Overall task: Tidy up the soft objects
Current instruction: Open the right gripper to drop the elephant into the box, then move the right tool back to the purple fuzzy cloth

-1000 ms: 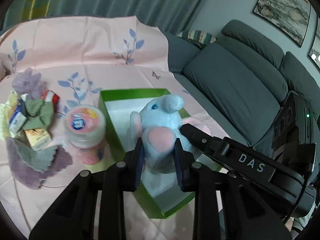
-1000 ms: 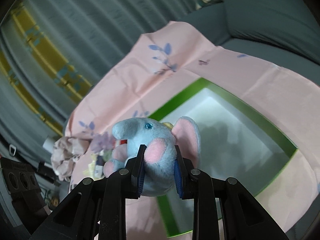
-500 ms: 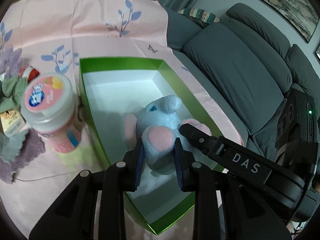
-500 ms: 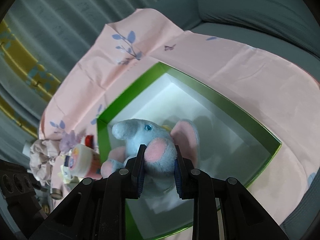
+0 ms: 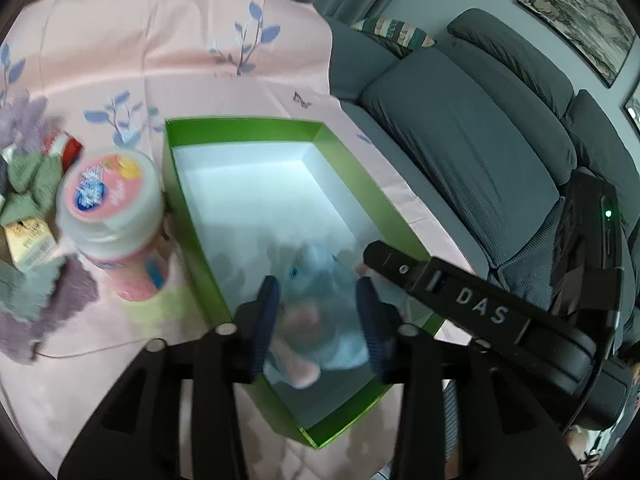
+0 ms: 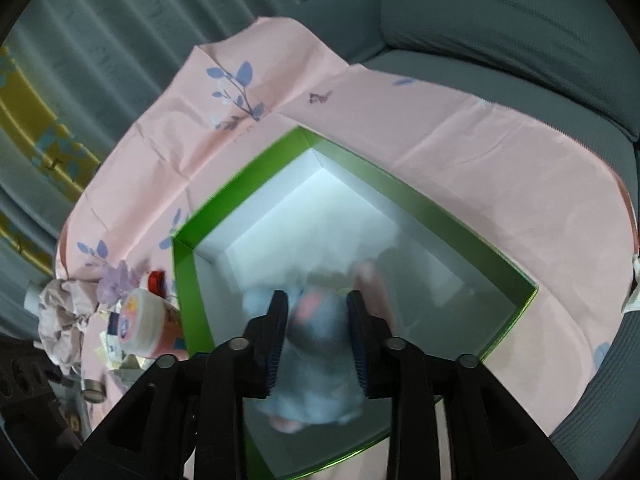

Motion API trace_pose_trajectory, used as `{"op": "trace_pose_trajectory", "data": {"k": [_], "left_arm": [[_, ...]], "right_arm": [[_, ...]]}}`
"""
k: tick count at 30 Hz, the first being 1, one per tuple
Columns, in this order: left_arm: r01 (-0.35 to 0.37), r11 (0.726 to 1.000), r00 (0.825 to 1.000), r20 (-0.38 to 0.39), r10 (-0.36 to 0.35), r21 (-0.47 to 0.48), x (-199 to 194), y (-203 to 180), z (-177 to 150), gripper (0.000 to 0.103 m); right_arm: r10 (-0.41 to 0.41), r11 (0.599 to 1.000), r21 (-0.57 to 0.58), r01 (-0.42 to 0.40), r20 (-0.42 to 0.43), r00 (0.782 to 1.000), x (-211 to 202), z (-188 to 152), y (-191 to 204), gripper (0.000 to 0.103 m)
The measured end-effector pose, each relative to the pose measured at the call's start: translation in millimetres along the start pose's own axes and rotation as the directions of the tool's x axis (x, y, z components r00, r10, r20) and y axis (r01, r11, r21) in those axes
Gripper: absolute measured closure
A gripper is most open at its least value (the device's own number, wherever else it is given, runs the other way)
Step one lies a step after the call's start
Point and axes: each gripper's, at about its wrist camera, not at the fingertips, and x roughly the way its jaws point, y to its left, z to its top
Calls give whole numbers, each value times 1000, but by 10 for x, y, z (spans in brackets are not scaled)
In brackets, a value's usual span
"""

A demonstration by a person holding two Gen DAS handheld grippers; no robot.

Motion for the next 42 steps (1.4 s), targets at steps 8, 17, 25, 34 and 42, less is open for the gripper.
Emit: {"op": "trace_pose_trajectory", "data": {"k": [8,17,25,34,42], "left_arm": [[-49,999,994,95,48,1,-438,122,24,28],[-129,989,973,181,140,-72,-999,489,-72,11],[-238,960,936,228,268,-149,-1460,930,-258,1],[-328,910,901,206,381,-253,-1809,1472,-528,1],[-390,865,871,179,458,-315,-1887,1863,-757,1]], "right_arm": [[27,998,-56,-21,99,995,-313,-29,220,38],[41,986,-165,-19,128,991,-425,-155,653,20],[85,958,-283,-47,122,989,-444,-345,1103,18],[121,906,-417,-76,83,989,-402,-629,1604,17],[136,847,-522,-99,34,990,-291,-941,2018,17]]}}
